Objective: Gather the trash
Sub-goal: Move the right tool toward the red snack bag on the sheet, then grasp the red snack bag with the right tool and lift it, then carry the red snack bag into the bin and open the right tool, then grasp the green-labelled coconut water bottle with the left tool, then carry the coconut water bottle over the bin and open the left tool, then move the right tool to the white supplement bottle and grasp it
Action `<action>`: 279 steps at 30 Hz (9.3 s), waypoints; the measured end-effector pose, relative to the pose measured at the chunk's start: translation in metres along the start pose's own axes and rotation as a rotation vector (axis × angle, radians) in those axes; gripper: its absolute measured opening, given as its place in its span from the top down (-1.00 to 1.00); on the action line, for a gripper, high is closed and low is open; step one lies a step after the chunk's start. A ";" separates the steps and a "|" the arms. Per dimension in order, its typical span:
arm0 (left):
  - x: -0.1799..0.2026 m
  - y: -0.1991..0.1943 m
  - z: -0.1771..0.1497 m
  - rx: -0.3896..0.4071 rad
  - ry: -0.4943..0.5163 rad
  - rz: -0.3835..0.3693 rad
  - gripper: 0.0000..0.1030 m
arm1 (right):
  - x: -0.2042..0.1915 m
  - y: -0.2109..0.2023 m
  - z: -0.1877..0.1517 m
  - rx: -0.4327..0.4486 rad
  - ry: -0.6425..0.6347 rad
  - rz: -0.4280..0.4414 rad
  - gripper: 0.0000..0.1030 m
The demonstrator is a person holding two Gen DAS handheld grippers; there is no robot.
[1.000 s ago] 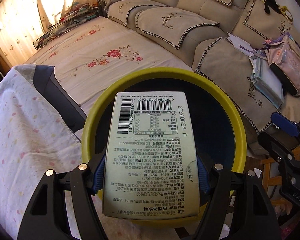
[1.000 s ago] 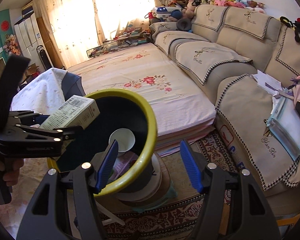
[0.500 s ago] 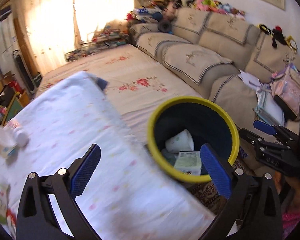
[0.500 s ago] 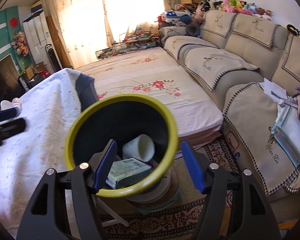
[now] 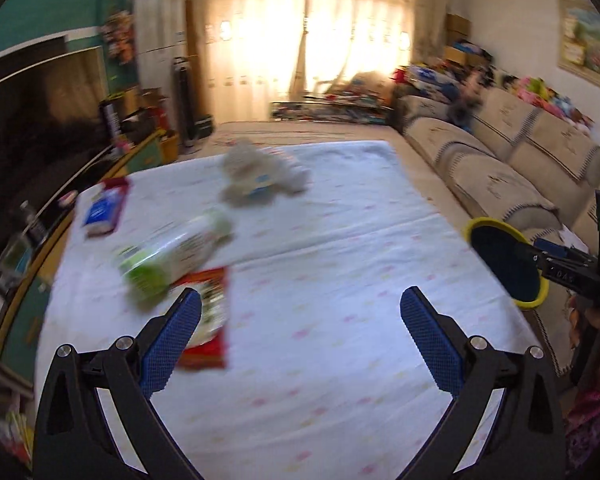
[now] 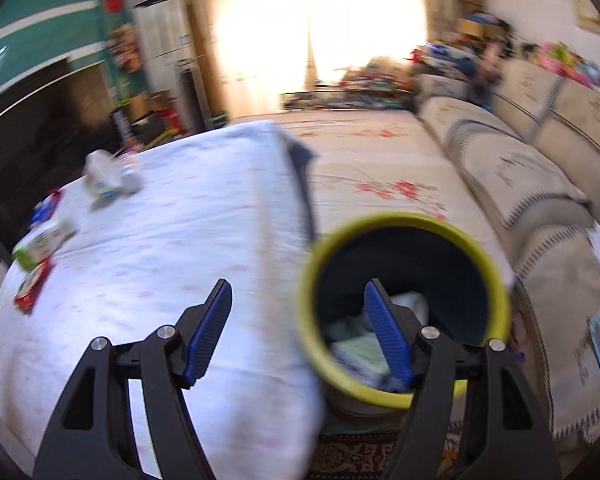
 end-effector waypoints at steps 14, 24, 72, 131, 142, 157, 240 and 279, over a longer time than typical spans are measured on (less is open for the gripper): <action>-0.174 -0.065 -0.066 0.015 -0.185 0.227 -0.91 | -0.284 0.041 0.009 -0.102 -0.312 0.415 -0.28; -0.183 -0.056 -0.071 0.002 -0.214 0.196 -0.91 | -0.376 0.062 -0.034 -0.186 -0.378 0.405 -0.42; -0.125 -0.012 -0.061 -0.048 -0.144 0.078 -0.91 | -0.027 0.022 0.016 -0.059 0.102 -0.059 0.57; -0.115 0.181 0.011 -0.240 0.219 -0.175 -0.47 | 0.060 0.089 -0.008 -0.170 0.195 -0.218 -0.41; -0.105 0.188 0.005 -0.285 0.228 -0.167 0.01 | 0.057 0.088 -0.009 -0.165 0.194 -0.203 -0.41; -0.061 0.138 0.022 -0.188 0.275 -0.171 0.01 | 0.058 0.071 -0.011 -0.139 0.193 -0.186 -0.41; -0.151 0.168 0.018 -0.109 -0.046 0.103 -0.91 | -0.079 0.086 0.073 -0.069 -0.062 0.083 -0.42; -0.156 0.187 -0.006 -0.227 -0.069 0.129 -0.91 | -0.229 0.269 0.124 -0.251 -0.205 0.245 0.13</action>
Point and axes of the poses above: each gripper's, at about its wrist camera, not at the fingertips, and y roughly the way its jaws point, x to its right, z to its top, the point moved 9 cm from there along y, roughly the way its jaws point, and after that the axes turned 3 degrees about x, right-handed, at the moved point
